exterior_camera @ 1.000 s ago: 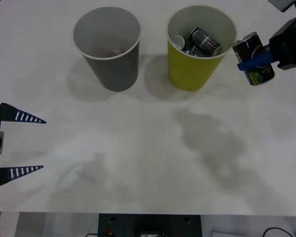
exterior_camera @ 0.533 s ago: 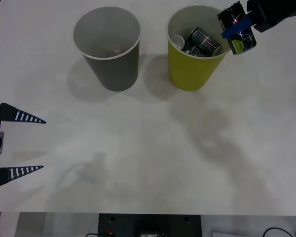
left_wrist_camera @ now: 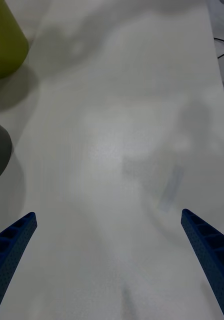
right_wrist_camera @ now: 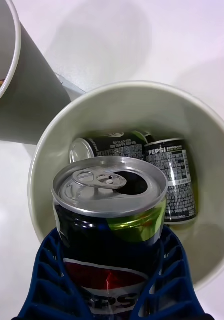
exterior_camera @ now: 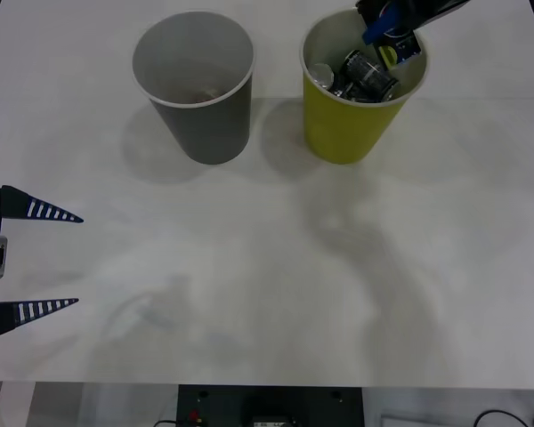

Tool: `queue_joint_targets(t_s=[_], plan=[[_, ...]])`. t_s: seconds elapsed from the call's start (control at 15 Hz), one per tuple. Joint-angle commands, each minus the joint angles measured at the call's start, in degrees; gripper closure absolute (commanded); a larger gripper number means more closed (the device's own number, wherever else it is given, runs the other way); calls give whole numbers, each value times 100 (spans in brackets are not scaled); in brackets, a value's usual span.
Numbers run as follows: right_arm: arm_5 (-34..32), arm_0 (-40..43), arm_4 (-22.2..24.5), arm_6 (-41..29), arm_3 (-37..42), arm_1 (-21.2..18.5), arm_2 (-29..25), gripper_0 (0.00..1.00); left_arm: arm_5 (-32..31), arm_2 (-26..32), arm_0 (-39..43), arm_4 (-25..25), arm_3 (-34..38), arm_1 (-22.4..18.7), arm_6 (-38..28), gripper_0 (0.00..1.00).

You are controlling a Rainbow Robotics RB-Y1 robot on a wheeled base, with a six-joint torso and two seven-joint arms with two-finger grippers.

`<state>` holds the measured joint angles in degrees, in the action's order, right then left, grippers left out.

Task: Put the can into the green bin and the plastic bottle into the gray bin

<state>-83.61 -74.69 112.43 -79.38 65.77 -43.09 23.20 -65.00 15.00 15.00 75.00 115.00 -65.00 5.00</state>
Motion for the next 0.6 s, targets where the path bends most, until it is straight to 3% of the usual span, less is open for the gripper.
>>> queue_joint_targets(t_s=[0.07,0.13,0.27,0.47,0.53,0.6], plan=[[152,-239,139,397,-521,204,0,100,0,0,0,0,0,0,0,0],[240,-265,139,432,-591,239,0,98,0,0,0,0,0,0,0,0],[258,-265,156,511,-583,257,0,73,0,0,0,0,0,0,0,0],[258,-265,130,968,-591,257,0,9,0,0,0,0,0,0,0,0],[249,-256,112,977,-591,257,0,0,0,0,0,0,0,0,0,0],[231,-256,86,986,-591,257,0,0,0,0,0,0,0,0,0,0]])
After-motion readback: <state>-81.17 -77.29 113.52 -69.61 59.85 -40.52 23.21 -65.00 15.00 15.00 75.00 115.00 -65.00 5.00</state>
